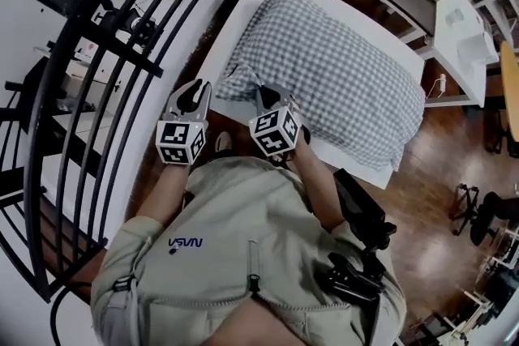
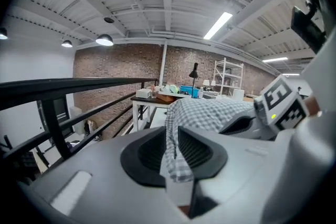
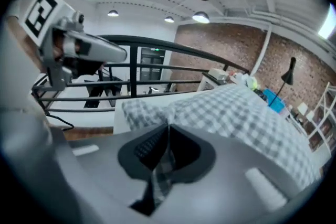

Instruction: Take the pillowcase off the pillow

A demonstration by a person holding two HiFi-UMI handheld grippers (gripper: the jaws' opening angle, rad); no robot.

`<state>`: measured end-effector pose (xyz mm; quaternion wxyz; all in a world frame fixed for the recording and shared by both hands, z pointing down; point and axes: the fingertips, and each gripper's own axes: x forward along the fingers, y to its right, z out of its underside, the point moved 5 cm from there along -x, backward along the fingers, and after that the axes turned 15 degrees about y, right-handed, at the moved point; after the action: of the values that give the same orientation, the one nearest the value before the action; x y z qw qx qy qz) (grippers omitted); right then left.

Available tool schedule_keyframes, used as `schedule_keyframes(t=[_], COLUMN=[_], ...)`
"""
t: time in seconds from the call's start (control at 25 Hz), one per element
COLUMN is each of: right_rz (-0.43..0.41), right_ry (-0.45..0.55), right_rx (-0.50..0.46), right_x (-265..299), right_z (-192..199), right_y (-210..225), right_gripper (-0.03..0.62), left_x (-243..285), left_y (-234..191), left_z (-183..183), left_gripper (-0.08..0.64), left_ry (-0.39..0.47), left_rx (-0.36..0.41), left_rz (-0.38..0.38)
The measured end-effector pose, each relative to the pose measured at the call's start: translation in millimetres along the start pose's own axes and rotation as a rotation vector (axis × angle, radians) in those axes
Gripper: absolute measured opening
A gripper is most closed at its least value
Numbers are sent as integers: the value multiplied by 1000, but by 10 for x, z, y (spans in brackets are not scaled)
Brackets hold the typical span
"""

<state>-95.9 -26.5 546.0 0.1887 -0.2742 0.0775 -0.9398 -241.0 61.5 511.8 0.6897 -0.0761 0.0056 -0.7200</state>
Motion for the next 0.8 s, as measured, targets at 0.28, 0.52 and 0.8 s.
schedule_keyframes(t=[0.28, 0.52, 0.8], right_rz=[131, 105, -53], right_ry=[26, -13, -99], right_rx=[131, 290, 184], right_x=[-451, -485, -185], right_z=[2, 80, 28], right_y=[-19, -41, -430], right_gripper=[15, 24, 182], left_x=[583, 495, 200], left_y=[61, 501, 811], left_z=[526, 875, 934], left_gripper=[71, 71, 23], left_ry=[-240, -357, -369], left_rx=[18, -25, -93], left_rz=[343, 546, 623])
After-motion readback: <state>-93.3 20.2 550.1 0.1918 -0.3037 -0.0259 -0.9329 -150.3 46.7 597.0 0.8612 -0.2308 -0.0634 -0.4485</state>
